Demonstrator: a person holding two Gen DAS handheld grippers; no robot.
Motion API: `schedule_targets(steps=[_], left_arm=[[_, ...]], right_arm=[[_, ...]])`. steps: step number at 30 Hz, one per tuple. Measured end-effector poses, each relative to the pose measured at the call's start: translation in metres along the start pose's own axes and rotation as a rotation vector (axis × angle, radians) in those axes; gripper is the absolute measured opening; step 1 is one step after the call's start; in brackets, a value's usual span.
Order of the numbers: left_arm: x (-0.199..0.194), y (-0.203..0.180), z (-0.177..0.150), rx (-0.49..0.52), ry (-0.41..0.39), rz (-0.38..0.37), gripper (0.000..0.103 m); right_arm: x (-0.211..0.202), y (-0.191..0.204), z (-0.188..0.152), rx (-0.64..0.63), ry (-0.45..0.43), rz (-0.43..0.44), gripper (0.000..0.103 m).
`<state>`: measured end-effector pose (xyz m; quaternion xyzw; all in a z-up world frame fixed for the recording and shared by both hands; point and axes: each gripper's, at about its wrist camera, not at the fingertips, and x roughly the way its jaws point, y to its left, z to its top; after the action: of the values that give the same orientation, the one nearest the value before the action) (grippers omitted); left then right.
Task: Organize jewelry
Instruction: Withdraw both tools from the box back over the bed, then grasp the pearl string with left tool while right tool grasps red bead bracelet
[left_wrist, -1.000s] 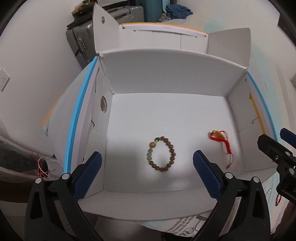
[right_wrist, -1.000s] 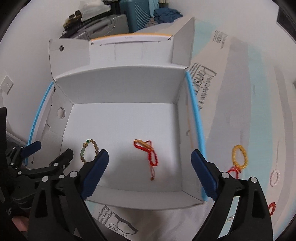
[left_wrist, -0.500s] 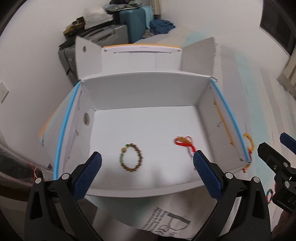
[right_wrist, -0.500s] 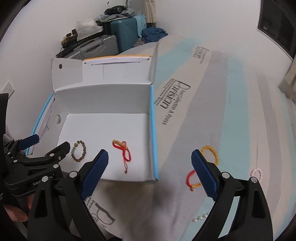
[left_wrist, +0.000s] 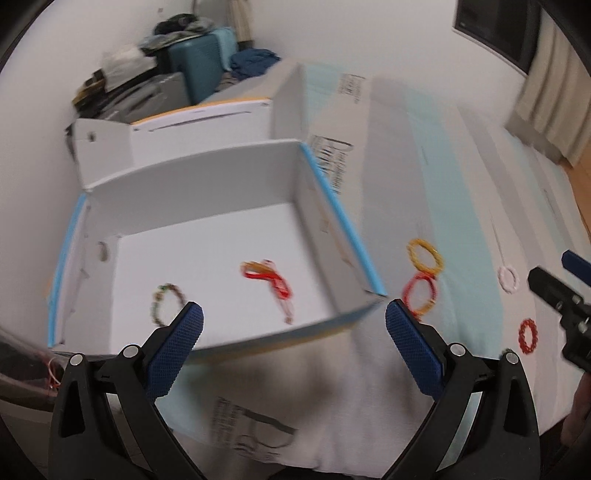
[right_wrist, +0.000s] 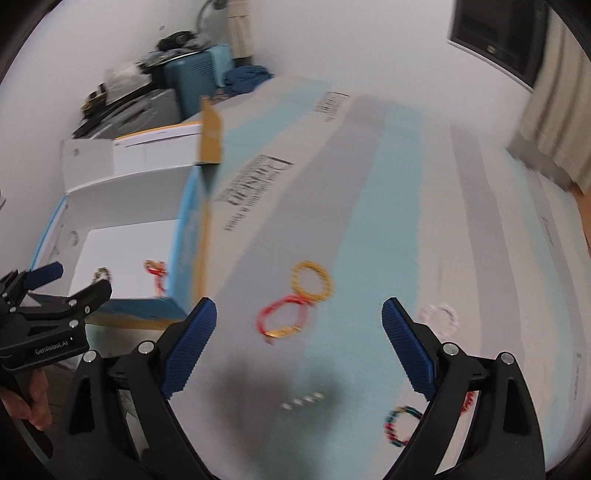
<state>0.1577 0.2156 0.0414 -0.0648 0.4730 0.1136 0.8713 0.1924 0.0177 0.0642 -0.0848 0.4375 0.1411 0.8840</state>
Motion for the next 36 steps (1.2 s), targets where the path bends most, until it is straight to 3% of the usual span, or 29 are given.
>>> schedule_targets(steps=[17,26,36], left_arm=[[0.023,-0.125,-0.046,0.182,0.035,-0.13,0.097],[0.049,-0.157,-0.068,0.247,0.066,-0.156,0.097],[0.09,-0.182,-0.092,0.329,0.11,-0.182,0.097]], right_arm=[[0.004,-0.146,-0.074,0.158,0.076,-0.111,0.087],[0.029,-0.191,-0.106,0.222,0.143,-0.139,0.087],[0.083,-0.212,-0.133,0.282,0.23,-0.137,0.087]])
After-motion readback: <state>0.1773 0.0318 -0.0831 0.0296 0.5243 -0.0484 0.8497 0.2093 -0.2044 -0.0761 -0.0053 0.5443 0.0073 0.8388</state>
